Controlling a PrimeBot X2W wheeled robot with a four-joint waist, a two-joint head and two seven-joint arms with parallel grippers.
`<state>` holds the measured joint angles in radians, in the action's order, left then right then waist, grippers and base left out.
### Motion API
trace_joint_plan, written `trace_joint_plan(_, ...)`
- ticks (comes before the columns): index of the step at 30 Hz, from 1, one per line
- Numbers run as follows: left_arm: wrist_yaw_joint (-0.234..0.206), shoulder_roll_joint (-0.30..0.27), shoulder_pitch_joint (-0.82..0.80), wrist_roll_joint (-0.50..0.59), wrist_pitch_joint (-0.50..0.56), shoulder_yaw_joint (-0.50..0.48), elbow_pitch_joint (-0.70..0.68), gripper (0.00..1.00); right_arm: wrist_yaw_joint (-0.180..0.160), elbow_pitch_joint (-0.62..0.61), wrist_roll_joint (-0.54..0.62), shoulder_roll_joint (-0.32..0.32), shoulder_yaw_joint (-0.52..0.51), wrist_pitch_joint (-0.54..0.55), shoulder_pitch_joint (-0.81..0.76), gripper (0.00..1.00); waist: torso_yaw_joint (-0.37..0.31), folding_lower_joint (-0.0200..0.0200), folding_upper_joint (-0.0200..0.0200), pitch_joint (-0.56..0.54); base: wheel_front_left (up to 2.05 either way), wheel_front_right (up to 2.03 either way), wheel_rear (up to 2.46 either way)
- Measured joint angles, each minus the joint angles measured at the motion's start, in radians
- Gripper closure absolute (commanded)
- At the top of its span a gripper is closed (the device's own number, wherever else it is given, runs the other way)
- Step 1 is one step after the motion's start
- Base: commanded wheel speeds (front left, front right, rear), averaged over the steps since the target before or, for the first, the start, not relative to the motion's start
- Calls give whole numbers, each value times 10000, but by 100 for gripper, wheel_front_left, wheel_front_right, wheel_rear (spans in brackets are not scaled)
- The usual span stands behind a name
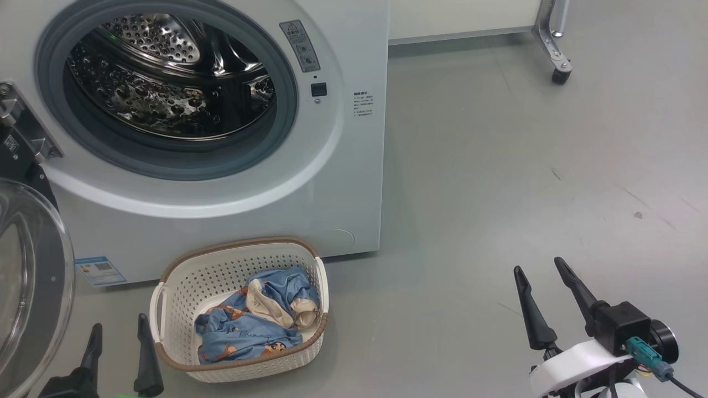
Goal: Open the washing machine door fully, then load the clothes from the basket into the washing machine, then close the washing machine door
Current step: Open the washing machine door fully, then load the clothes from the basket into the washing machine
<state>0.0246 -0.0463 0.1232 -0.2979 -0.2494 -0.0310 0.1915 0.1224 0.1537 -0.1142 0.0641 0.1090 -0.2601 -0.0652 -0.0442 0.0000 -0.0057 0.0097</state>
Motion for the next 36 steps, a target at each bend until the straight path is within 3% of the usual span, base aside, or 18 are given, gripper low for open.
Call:
trace_joint_plan(19,0,6,13,144,0,61,94,0,0,21,-12,-4,71,0,1,0,56,0,0,111,9,-9,0)
trace_joint_plan(36,-107,17,12,128,0,15,56,0,0,35,-12,0,82,0,2,0,87,0,0,234,63,-74,10)
